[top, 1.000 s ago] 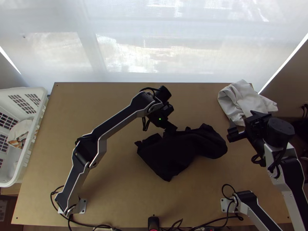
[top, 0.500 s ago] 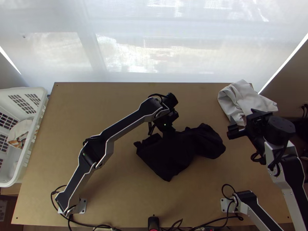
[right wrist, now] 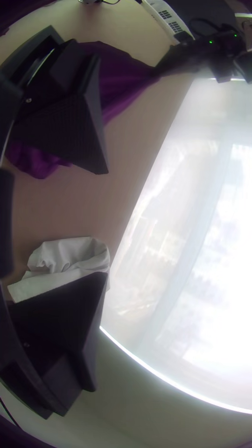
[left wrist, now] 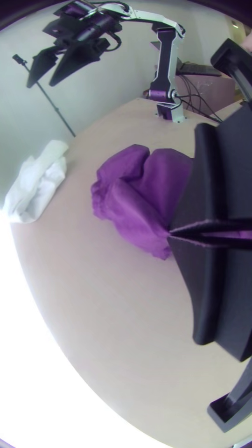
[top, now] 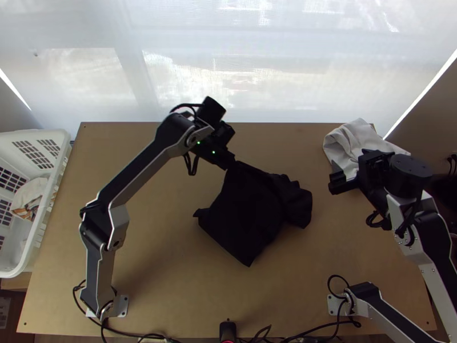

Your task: Fold the t-shirt

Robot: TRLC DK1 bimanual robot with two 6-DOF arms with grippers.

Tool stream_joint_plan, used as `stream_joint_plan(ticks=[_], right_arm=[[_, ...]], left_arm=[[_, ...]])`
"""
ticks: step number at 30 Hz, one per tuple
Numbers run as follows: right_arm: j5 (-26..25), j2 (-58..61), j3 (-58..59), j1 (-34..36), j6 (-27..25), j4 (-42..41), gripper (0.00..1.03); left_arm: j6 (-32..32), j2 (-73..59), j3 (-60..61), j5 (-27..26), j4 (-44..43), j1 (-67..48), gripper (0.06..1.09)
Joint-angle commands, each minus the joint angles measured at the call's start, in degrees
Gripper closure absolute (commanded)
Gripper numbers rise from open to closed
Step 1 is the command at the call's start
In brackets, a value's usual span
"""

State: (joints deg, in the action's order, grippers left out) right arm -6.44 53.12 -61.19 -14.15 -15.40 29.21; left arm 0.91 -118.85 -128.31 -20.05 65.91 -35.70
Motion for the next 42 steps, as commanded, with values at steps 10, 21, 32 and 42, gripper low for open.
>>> stream_joint_plan(ticks=[10,21,32,42], right_arm=[[-0.42,4.97,-5.08,-7.03,1.34,1.90,0.05],[-0.33,6.38,-3.59,-12.39,1.51,4.19,0.05],[0.20,13.23,-1.39,-20.21,1.25,3.22,0.05],[2.48,28.53,-7.37,-23.03,2.65,-4.34,0.05]], left_arm=[[1.29,16.02,-0.01,5.55,-5.27,22.17,1.05],[1.03,17.86,1.48,9.07,-5.97,27.44,1.05],[0.50,16.54,9.22,12.23,-5.27,31.05,1.05],[0.85,19.97,16.69,13.64,-5.62,43.61,1.05]])
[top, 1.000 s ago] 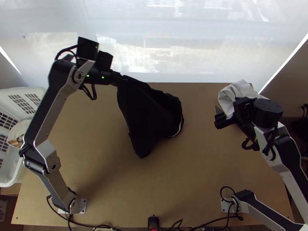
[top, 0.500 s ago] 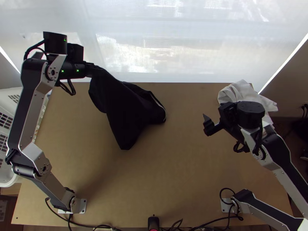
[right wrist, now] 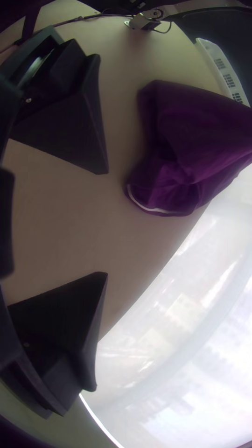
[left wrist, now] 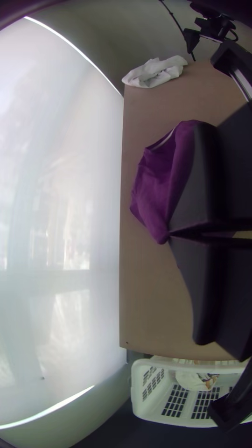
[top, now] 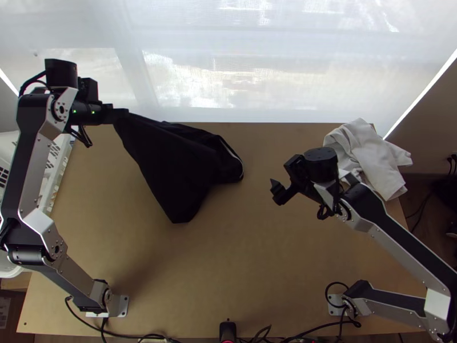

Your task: Fold the t-shirt

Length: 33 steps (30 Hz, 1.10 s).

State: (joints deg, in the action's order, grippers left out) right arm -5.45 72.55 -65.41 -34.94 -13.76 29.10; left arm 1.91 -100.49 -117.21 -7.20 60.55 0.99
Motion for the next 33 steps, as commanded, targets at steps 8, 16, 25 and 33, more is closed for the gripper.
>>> stream_joint_plan(ticks=[8,16,25,33], right_arm=[[3.87,23.77,-9.21,-4.79,2.51,-10.03,0.05],[5.28,37.40,-18.62,-5.67,3.74,-12.32,0.05],[5.72,46.63,-26.44,-7.78,5.06,-12.23,0.05],[5.98,53.57,-32.77,-9.27,4.44,-10.91,0.10]], left_arm=[[-0.77,2.75,13.32,0.79,-2.02,8.59,1.05],[-0.68,3.19,15.87,0.79,-3.07,8.06,1.05],[-1.30,3.37,18.33,0.79,-3.87,8.32,1.05],[-1.82,3.46,19.83,0.79,-4.83,8.23,1.05]])
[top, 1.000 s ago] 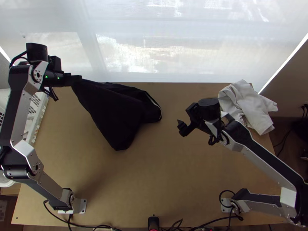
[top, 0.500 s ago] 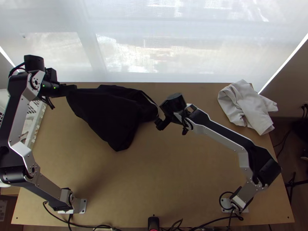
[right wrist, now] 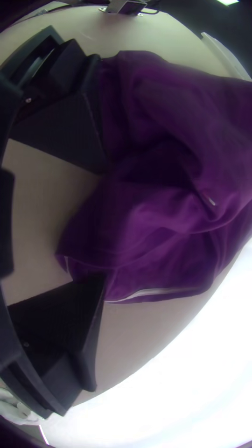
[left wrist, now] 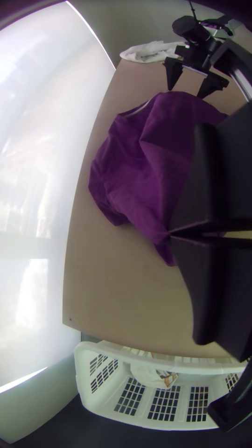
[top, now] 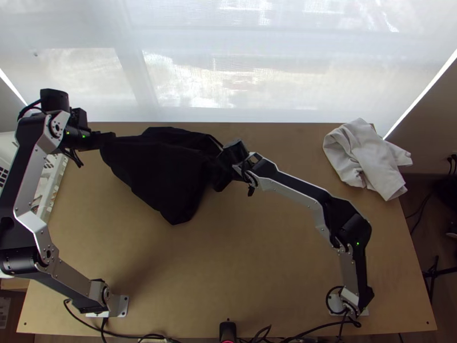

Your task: Fold the t-shirt

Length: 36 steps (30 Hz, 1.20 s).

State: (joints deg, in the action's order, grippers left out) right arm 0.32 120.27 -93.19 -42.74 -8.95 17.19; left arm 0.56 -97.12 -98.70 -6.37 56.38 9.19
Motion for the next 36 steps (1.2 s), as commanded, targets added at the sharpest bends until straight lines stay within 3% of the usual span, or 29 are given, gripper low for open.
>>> stream_joint_plan(ticks=[1,2,4,6,14,29,36], right_arm=[[0.39,6.56,-5.43,-1.73,-0.98,1.35,0.18],[0.83,7.35,-6.13,-1.82,-1.77,2.23,0.35],[1.18,8.14,-6.83,-1.91,-2.83,2.76,0.81],[1.35,8.14,-6.83,-1.82,-3.88,3.02,1.00],[1.35,-1.26,-3.76,1.26,-4.41,4.43,1.00],[0.74,-27.28,-3.32,8.20,-5.90,18.23,1.00],[-4.10,-36.60,-3.40,8.02,-9.59,20.08,1.00]], left_arm=[[-0.47,0.00,1.40,-0.04,-0.75,0.13,1.05],[-0.65,0.00,1.40,-0.04,-0.75,0.21,1.05],[-0.73,0.00,1.49,-0.04,-0.83,0.30,1.05],[-0.91,0.09,1.58,-0.04,-0.83,0.48,1.05],[-1.00,0.97,1.31,-1.01,-0.92,0.83,1.05],[-2.93,14.68,-3.26,-7.69,-3.12,-2.16,1.05],[-5.57,23.82,-4.58,-7.69,-5.05,-9.98,1.05]])
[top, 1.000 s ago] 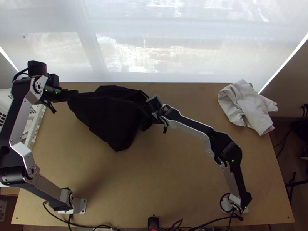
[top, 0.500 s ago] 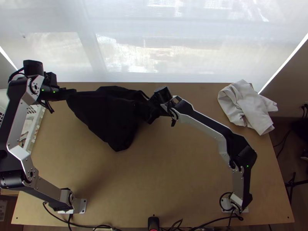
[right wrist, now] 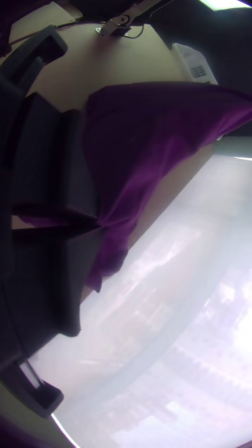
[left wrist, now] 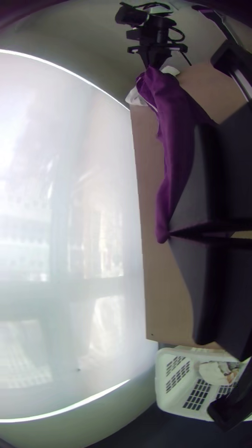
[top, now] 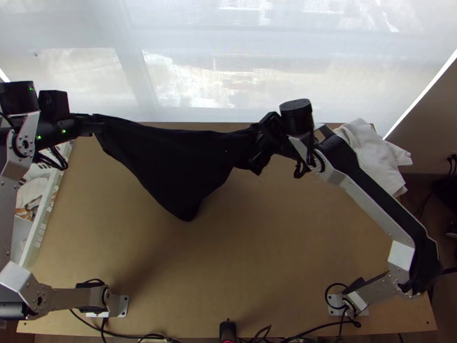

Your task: Fold the t-shirt

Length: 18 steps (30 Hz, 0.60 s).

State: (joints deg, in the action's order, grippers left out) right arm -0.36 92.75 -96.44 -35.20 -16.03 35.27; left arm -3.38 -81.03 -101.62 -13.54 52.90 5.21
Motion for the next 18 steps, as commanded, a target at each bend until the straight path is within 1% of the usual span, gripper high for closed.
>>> stream_joint_plan(ticks=[1,4,9,13,15,18], right_arm=[[-3.95,-10.48,0.03,0.48,-2.95,2.00,1.00],[-6.49,-14.88,1.35,0.40,-4.89,1.91,1.00],[-10.19,-22.35,3.72,0.40,-7.17,-1.43,1.00],[-12.03,-27.45,4.51,-0.13,-9.90,-5.56,1.00],[-12.74,-29.56,5.30,-0.57,-11.21,-6.97,1.00],[-12.82,-31.67,5.83,-0.75,-11.13,-7.23,1.00]], left_arm=[[-1.90,8.88,-2.26,-0.52,-1.40,-7.23,1.05],[-2.16,11.95,-4.72,-0.26,0.09,-11.01,1.05],[-2.07,14.77,-10.70,0.88,5.54,-16.55,1.05],[-1.63,15.03,-16.85,0.88,10.46,-18.66,1.05],[0.21,14.50,-20.81,0.80,13.01,-19.54,1.05],[1.09,13.97,-24.24,0.80,16.09,-22.00,1.05]])
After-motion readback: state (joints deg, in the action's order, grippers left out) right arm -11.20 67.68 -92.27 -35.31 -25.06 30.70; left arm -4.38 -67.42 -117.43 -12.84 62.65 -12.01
